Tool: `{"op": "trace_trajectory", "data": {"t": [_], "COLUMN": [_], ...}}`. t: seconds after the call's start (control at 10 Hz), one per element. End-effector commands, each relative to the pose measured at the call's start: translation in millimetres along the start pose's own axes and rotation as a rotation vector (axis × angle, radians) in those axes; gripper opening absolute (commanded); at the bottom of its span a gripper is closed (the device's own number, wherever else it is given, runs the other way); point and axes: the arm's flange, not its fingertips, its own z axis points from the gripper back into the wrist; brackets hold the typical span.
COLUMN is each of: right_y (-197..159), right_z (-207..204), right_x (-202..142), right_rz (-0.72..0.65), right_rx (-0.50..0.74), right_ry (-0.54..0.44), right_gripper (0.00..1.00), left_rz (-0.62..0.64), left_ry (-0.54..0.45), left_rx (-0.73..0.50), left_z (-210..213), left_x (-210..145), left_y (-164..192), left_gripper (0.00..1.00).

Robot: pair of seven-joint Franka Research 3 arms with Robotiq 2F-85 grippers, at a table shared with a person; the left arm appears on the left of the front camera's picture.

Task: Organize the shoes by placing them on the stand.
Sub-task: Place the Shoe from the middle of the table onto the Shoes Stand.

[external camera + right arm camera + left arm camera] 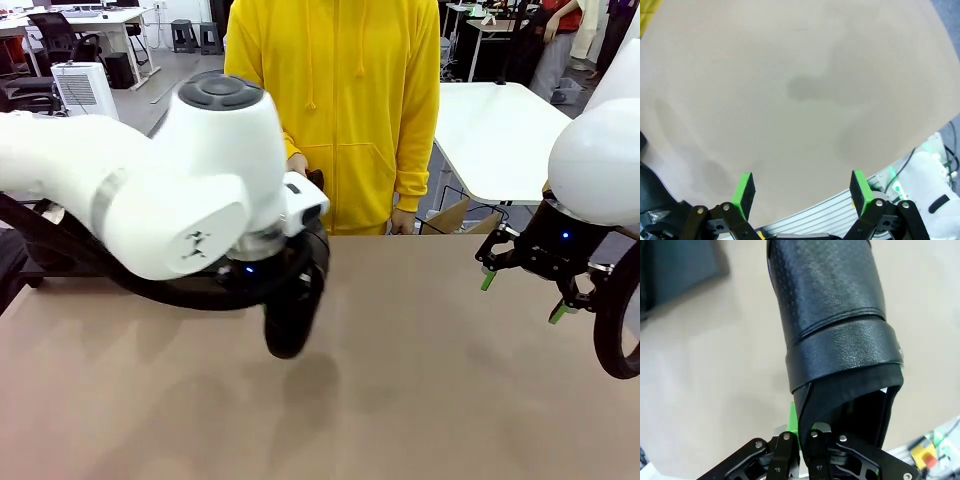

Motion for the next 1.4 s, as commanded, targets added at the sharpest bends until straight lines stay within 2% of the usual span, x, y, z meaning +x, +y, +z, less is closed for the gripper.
{"op": "trace_trajectory", "data": {"t": [0.0, 0.1, 0.2, 0.3, 0.7, 0.9, 1.1, 1.3], "right_y": [-1, -1, -1, -1, -1, -1, -1, -1], "right_z": [0, 0, 0, 0, 0, 0, 0, 0], "right_x": [-1, -1, -1, -1, -1, -1, -1, -1], "right_rz": [0.009, 0.009, 0.009, 0.009, 0.009, 0.009, 0.009, 0.009], "right_rx": [0.003, 0.003, 0.003, 0.003, 0.003, 0.003, 0.003, 0.003], "right_ry": [-0.008, -0.008, -0.008, -0.008, -0.008, -0.008, -0.008, -0.008], "right_gripper": [1.00, 1.00, 1.00, 1.00, 1.00, 1.00, 1.00, 1.00], "left_rz": [0.037, 0.072, 0.142, 0.037, 0.054, 0.203, 0.255, 0.292], "left_ry": [-0.087, -0.113, -0.098, -0.056, -0.051, -0.162, -0.255, -0.305], "left_rx": [0.081, 0.088, 0.052, 0.064, 0.067, 0.090, 0.131, 0.176], "left_z": [2, 5, 8, 3, -2, -17, -33, -43], "left_x": [7, 10, 8, 13, 11, 39, 68, 98], "left_y": [29, 39, 39, 39, 39, 55, 72, 88], "left_gripper": [0.00, 0.00, 0.00, 0.00, 0.00, 0.00, 0.00, 0.00]}}
